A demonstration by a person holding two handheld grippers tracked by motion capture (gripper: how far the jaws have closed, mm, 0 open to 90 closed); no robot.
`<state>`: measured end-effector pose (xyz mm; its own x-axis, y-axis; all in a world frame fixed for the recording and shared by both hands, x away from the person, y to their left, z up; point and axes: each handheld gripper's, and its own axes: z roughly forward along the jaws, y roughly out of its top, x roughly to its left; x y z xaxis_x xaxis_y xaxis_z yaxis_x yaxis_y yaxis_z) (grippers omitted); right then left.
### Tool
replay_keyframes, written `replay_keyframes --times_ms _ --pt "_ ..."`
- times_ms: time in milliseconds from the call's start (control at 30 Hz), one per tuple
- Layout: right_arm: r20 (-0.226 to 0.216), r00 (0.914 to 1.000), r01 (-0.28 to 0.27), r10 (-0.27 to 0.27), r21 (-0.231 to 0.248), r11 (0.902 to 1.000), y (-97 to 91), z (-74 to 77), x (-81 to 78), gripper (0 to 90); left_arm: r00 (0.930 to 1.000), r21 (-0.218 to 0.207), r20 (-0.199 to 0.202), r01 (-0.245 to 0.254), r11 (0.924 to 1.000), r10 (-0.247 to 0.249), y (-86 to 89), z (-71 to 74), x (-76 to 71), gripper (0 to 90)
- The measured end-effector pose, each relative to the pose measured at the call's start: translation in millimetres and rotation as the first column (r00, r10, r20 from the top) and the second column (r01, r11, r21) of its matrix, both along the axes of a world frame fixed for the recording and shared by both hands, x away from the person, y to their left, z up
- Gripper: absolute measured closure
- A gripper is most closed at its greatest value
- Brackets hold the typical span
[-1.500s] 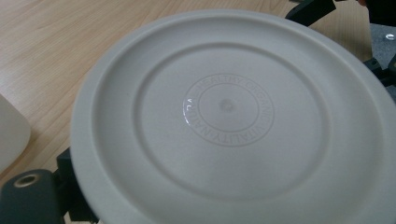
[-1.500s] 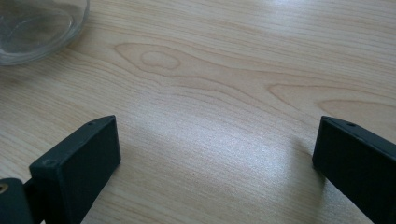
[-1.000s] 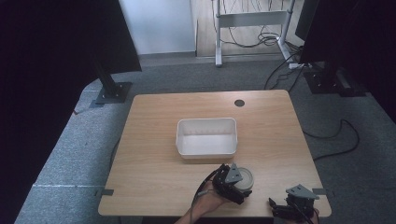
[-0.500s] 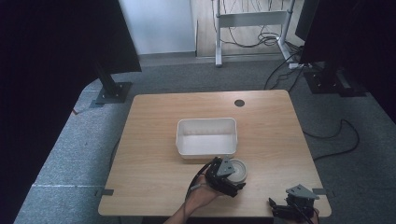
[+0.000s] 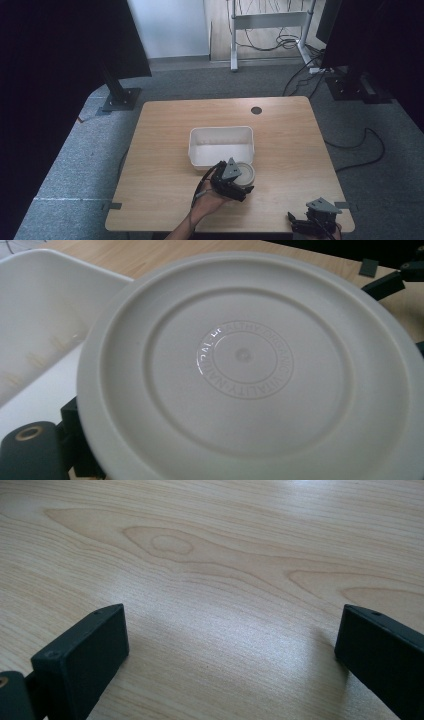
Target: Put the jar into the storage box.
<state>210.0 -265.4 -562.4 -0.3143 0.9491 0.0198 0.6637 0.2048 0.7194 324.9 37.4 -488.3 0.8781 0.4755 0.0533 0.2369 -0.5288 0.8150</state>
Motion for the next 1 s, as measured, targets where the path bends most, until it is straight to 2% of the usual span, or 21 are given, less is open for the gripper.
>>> replay_keyframes --times_ms 433,833,1000 --pt "0.002 1.0 -0.002 0.002 -0.001 1.0 -0.1 -0.1 0.1 0.3 0.9979 -0.012 0.01 -0.064 0.9979 0.064 17.9 12.6 18.9 10.1" --pt "0.002 1.0 -0.003 0.003 0.0 1.0 -0.1 -0.2 0.2 0.3 0.99 -0.023 0.008 -0.141 0.9898 0.141 29.1 11.6 40.1 10.1" --pt "0.002 1.0 -0.003 0.003 0.0 1.0 -0.1 -0.2 0.2 0.3 0.9878 -0.023 0.005 -0.156 0.9875 0.156 32.3 12.5 49.3 10.1"
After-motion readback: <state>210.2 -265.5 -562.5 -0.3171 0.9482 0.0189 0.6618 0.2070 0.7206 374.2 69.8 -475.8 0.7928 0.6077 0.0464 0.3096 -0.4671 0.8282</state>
